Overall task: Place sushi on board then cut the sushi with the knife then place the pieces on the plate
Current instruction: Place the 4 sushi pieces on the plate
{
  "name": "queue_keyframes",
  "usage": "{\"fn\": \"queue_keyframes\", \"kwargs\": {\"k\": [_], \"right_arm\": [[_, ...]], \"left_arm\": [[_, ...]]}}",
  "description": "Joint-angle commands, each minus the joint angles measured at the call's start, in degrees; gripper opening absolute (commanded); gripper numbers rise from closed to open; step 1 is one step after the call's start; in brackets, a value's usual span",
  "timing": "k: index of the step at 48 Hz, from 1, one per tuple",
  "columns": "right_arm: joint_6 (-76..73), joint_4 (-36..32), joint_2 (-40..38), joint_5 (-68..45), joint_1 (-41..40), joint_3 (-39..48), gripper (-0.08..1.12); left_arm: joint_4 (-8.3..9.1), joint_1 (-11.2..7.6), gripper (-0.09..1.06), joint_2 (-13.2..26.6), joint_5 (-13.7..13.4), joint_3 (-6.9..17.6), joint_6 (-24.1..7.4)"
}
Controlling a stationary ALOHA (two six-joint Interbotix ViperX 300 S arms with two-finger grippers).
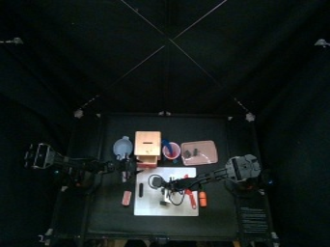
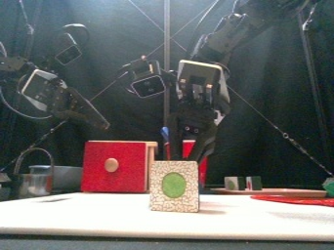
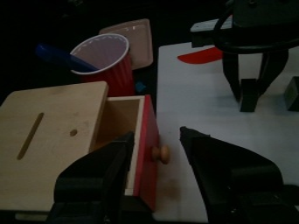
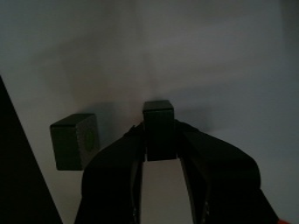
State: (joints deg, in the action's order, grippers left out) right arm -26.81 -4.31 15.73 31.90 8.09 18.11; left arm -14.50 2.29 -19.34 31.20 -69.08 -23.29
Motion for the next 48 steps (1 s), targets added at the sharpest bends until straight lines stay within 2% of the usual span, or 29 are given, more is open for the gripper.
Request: {"fn": "queue_keyframes", "kwargs": {"k": [1, 10, 15, 25, 35, 43, 48], "right_arm": [[-0.3, 0.0, -7.1, 2.6, -0.8, 2.3, 0.52], [-0.7, 3.0, -19.1, 7.1, -6.1, 11.6, 0.53], [-1.9, 4.5, -25.5, 8.6, -11.6, 18.4, 0.53], [-13.0, 0.8, -33.0, 8.9, -22.2, 29.4, 0.53], [-28.6, -7.8, -34.3, 6.2, -27.5, 32.2, 0.53], [-39.0, -16.0, -30.3, 5.1, -31.0, 31.9, 0.53], [-42.3, -18.7, -28.2, 4.8, -32.5, 31.6, 0.53]], "left_arm": [[0.0, 0.0, 0.83, -0.2, 0.3, 0.8, -0.1], [0.0, 0.0, 0.83, -0.2, 0.3, 0.7, -0.1], [0.0, 0.0, 0.83, -0.2, 0.3, 0.7, -0.1], [0.0, 0.0, 0.83, -0.1, 0.3, 0.4, -0.1], [0.18, 0.35, 0.83, -0.1, 0.3, 0.4, -0.4], [0.35, 0.62, 0.83, 0.0, 0.3, 0.5, -0.4], [0.35, 0.62, 0.83, -0.1, 0.3, 0.3, -0.4]]}}
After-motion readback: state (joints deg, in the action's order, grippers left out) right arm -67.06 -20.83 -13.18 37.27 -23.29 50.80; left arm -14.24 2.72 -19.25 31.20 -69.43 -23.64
